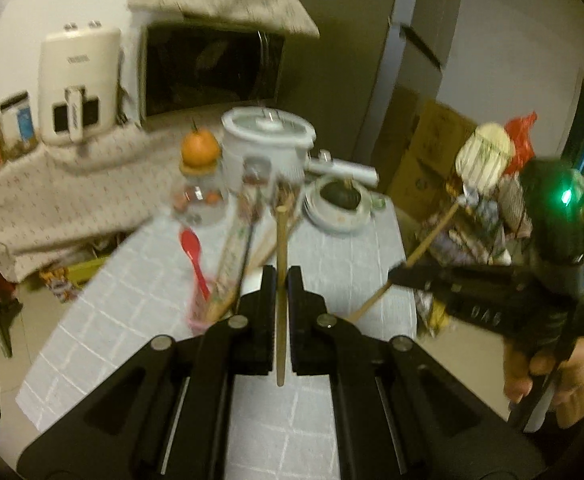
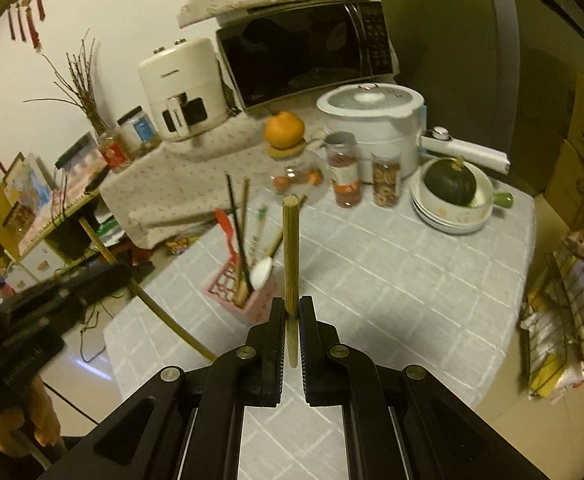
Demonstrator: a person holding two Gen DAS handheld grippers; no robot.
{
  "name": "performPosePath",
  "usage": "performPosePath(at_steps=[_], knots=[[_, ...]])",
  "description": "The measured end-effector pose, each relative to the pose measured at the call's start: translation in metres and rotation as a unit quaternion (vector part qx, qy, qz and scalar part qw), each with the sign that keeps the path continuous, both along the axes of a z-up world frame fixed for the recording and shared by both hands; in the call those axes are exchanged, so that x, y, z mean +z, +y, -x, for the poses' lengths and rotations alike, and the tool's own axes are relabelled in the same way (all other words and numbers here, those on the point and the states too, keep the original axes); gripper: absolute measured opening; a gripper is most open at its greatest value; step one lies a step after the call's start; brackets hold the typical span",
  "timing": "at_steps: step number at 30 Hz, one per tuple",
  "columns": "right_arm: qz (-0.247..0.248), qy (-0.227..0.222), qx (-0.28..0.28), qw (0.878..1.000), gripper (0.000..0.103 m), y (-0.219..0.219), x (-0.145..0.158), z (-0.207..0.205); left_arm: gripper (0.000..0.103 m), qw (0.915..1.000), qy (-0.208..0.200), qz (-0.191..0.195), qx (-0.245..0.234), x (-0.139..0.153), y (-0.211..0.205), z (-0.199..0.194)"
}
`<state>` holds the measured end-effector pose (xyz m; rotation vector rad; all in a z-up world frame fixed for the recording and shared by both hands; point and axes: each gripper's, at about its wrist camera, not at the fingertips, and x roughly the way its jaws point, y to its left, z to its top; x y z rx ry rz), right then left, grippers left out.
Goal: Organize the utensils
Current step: 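Carry the upright chopsticks over the pink basket with both tools, then lower the chopsticks into the basket and open the left tool while the right inserts its chopstick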
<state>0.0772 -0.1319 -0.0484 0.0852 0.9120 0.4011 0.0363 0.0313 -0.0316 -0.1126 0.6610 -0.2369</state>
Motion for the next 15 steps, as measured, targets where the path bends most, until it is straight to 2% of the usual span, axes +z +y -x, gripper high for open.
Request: performPosePath(at_steps=[6, 15], knots=[[-0.007, 0.001, 0.005, 1.0, 0.006, 0.016, 0.001, -0.005, 0.006, 0.9967, -0.068, -0.014, 0.043, 0.018, 0.019, 0.002], [-0.009, 0.002, 0.003, 1.0, 0.007, 0.03, -0.002, -0.014, 0.006, 0.993, -0.089, -0.02, 0.075, 0.008, 0.033, -0.022]])
